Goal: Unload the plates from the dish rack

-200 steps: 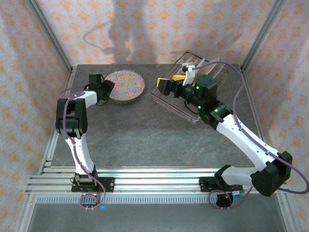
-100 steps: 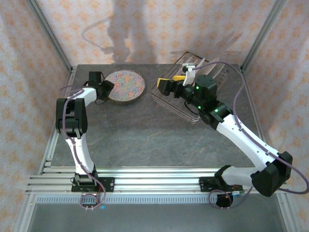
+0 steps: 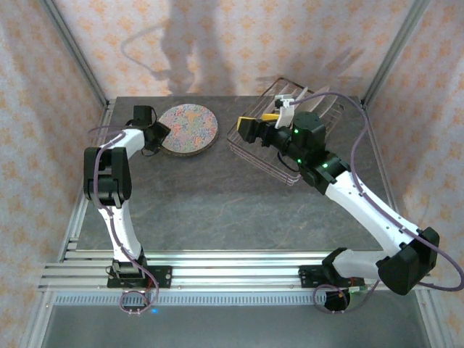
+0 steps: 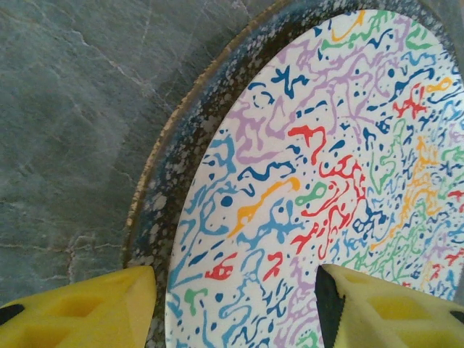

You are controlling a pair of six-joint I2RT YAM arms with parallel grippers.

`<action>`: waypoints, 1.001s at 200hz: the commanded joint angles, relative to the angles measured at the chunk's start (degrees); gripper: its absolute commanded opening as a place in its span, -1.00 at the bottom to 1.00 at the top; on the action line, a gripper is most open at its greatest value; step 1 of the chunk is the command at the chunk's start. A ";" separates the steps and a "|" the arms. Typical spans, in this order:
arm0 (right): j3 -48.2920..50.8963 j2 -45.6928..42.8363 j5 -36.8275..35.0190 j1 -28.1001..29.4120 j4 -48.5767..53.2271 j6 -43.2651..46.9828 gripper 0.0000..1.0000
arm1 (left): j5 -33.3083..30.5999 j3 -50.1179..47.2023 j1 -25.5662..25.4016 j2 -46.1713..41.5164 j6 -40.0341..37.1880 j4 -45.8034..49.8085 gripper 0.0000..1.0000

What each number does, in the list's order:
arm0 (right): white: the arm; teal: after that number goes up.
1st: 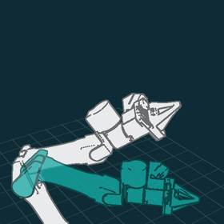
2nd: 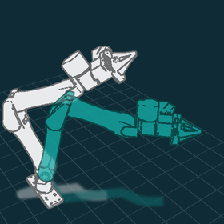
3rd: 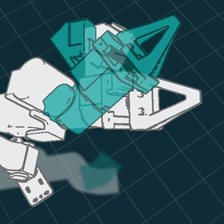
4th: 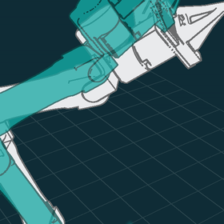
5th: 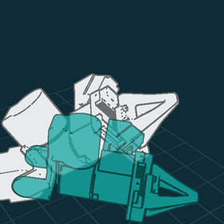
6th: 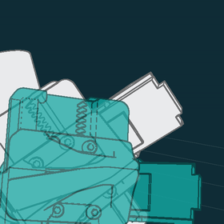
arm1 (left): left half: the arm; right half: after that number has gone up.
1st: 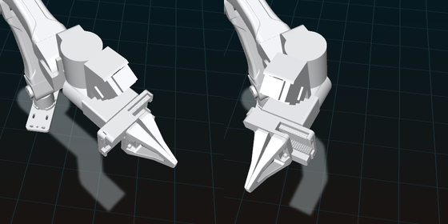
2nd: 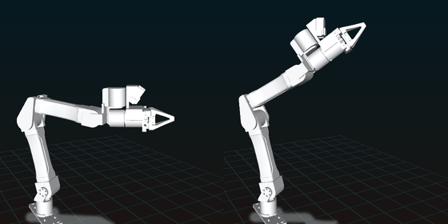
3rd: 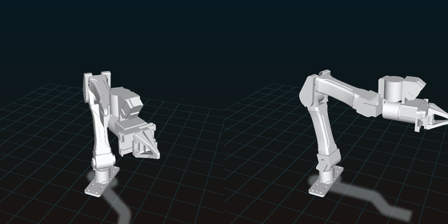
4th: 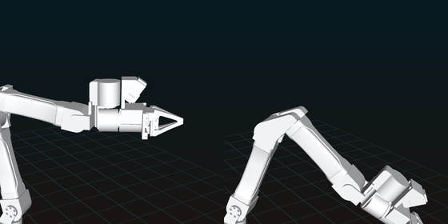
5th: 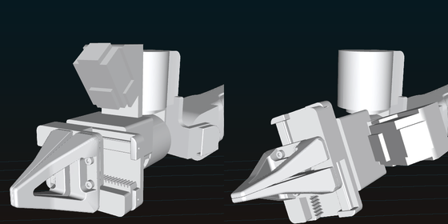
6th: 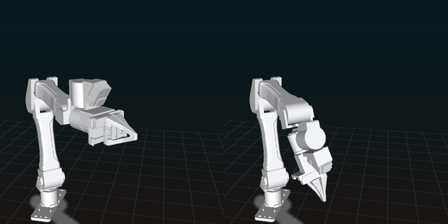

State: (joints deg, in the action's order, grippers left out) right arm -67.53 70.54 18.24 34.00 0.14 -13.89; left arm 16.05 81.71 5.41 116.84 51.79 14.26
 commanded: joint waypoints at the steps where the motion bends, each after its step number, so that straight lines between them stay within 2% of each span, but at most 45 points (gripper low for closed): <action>1: -2.70 -0.98 -3.20 0.35 1.33 -0.09 0.88 | -3.94 0.83 0.48 -1.58 -2.13 5.06 0.24; 31: -3.92 -2.15 -9.48 0.33 3.37 0.64 0.88 | -6.28 1.58 0.48 -3.70 -2.70 8.14 0.24; 52: -7.47 -2.34 -21.62 0.28 9.89 1.86 0.85 | -7.76 2.43 0.40 -6.62 -2.53 10.45 0.26; 66: -11.06 -2.26 -30.42 0.21 15.75 4.00 0.78 | -8.47 2.70 0.17 -9.96 -1.69 11.28 0.26; 78: -15.45 -1.20 -38.24 -0.81 23.16 2.13 0.76 | -8.67 2.90 -0.24 -12.43 -0.83 11.56 0.26; 95: -24.22 2.36 -41.71 -5.26 36.98 -3.20 0.65 | -8.74 4.64 -1.28 -16.11 0.39 12.73 0.27; 111: -31.99 6.72 -40.91 -11.11 48.81 -8.49 0.56 | -9.15 6.98 -3.23 -19.56 1.09 13.40 0.28; 139: -39.99 13.24 -35.07 -20.09 60.70 -12.04 0.52 | -9.18 12.25 -8.95 -24.33 0.70 13.25 0.28; 157: -43.92 17.62 -30.49 -24.44 64.64 -12.45 0.53 | -7.22 14.27 -14.49 -26.56 -0.48 10.58 0.28; 182: -46.95 22.72 -20.65 -30.43 65.46 -13.28 0.55 | -3.23 14.03 -23.14 -29.49 -2.87 4.73 0.33; 200: -48.66 26.23 -16.41 -32.72 64.62 -13.32 0.51 | -3.54 12.39 -30.81 -31.95 -6.23 0.92 0.34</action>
State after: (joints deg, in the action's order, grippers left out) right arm -112.64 93.69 -6.76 4.19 60.40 -25.50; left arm 10.59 95.44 -18.00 87.68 50.52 21.21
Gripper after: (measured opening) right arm 0.765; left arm 0.667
